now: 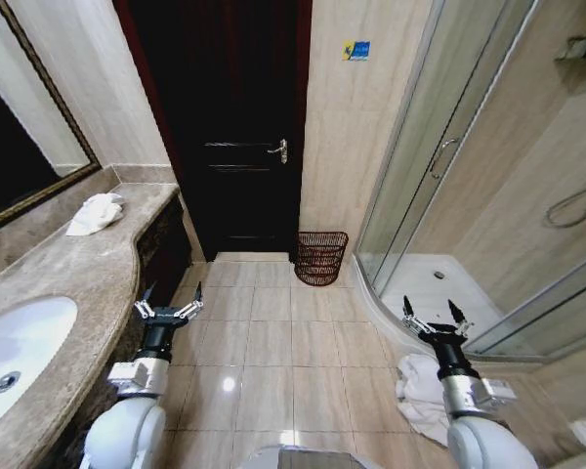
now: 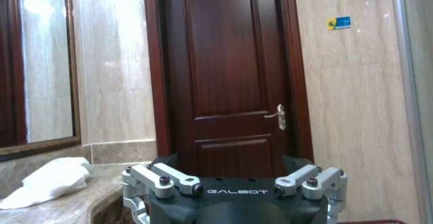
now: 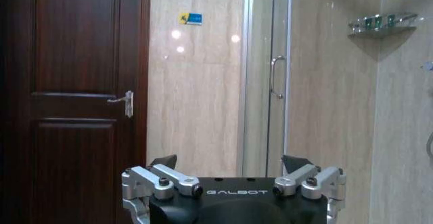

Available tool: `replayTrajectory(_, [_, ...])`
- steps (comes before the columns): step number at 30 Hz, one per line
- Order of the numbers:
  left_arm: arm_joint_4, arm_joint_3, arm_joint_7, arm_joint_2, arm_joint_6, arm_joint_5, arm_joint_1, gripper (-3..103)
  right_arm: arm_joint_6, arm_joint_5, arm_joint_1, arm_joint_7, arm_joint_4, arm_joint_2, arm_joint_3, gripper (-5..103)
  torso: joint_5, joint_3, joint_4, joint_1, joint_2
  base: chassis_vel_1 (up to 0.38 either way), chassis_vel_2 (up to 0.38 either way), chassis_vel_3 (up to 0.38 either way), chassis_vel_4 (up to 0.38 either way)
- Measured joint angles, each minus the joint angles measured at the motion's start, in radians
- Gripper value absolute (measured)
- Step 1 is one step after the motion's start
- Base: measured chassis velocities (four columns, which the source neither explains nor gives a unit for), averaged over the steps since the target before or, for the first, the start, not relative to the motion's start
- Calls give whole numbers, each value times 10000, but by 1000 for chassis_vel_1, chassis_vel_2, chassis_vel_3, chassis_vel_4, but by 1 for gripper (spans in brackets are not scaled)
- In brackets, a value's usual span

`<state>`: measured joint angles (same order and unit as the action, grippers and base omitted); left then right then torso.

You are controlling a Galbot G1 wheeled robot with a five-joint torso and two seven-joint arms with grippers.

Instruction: Discard the used towel into the hamper.

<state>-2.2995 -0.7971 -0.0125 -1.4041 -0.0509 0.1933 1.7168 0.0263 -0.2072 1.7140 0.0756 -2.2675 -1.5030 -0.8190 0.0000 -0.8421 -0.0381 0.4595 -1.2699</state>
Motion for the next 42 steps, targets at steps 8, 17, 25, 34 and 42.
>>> replayTrajectory(8, [166,34,-239,71,-294,74,73,100,391,132,211,213,-30,-318,38,100,-1,1,0,0,0,0,0,0,0])
replayTrajectory(17, [243,143,-374,73,-337,190,23,100,452,168,203,297,-46,-478,36,100,-1,0,1,-1,-1,-25,22,29,-26])
replayTrajectory(25, [337,169,-385,45,-333,300,-109,100,408,215,68,381,-3,-482,86,100,1,0,0,0,0,-79,75,68,-72])
replayTrajectory(34, [361,100,-432,44,-145,591,-109,100,250,238,-163,446,65,-456,140,100,1,0,0,0,0,-54,60,61,-61])
replayTrajectory(42, [378,54,-533,20,-205,601,-27,100,306,201,-87,447,76,-435,106,100,-1,0,1,0,0,-61,79,88,-60])
